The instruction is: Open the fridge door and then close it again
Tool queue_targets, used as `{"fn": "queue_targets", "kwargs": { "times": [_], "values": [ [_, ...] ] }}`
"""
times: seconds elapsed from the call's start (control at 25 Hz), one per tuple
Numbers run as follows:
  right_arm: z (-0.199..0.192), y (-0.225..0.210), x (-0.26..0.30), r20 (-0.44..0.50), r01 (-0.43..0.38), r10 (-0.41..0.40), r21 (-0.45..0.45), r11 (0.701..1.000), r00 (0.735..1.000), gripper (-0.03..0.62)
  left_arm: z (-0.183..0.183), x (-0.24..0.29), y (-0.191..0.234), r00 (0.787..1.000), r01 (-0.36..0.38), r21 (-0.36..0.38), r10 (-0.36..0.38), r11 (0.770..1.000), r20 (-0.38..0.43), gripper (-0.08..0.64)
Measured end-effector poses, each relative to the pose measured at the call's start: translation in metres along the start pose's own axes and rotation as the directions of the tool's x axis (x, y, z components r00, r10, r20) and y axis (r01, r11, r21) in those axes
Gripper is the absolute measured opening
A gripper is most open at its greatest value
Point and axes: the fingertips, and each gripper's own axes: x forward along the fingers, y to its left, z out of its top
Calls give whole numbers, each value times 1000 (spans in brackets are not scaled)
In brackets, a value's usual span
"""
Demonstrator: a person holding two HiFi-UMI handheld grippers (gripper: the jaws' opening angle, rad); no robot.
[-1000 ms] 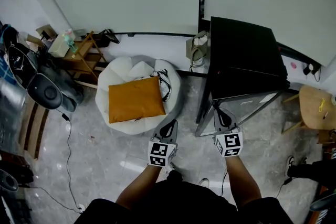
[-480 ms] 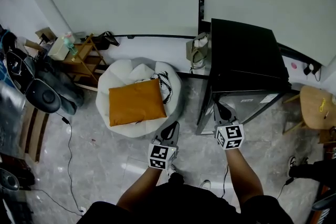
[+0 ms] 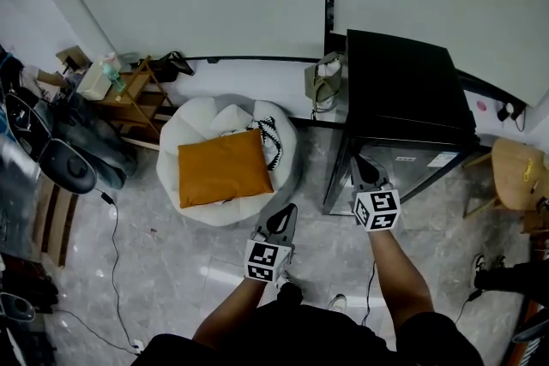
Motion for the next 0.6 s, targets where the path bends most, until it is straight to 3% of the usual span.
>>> {"fn": "queue_targets", "kwargs": {
  "times": [0.24,0.44,0.6],
  "values": [
    [4,-4,13,-1,23,-23,-21,1000,1000,20,-1,-3,9,1000,-14,10,14,1000,-7,23],
    [5,-2,15,-19,46,-50,-163,985,999,20,0,-3,15,999,-33,-1,33,999,-4,23],
    [7,-3,11,-7,49,-51,-155,987,999,20,3,-3,13,1000,-31,-1,31,1000,-1,23]
  ]
}}
